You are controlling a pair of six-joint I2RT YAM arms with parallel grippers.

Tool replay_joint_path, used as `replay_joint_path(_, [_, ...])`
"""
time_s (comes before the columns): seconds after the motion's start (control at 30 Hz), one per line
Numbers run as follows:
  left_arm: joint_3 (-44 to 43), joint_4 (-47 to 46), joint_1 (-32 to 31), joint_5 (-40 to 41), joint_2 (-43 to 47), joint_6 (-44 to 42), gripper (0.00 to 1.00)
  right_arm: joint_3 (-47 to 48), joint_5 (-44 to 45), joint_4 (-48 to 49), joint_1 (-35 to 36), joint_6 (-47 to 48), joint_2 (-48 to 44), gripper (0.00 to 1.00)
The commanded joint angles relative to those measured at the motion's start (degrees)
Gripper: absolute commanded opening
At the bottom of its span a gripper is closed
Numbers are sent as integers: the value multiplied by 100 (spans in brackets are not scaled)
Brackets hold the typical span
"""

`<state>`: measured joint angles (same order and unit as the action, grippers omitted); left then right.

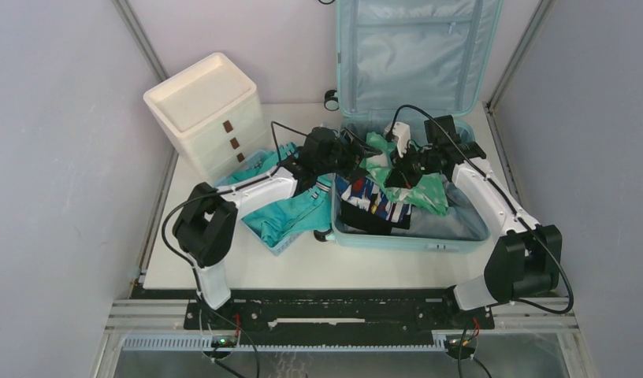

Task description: Open, take out, and arrange the luggage

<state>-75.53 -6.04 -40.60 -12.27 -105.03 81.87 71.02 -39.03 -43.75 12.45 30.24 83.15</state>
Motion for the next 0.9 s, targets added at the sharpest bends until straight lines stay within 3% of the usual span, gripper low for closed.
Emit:
replay_joint_path(0.0, [-241,215,20,118,336,-361,81,380,-388,8,48,-123,-287,0])
replay_joint_path(0.37, [43,679,143,254,838,-706,81,379,-351,-9,47,-81,-238,0])
replay_joint_path(0.53, [301,99,97,44,597,-208,82,378,-399,18,97,-110,-246,1])
replay_joint_path(0.87, [-159,207,38,-100,147,-231,82,382,-430,41,135,-135,-309,1])
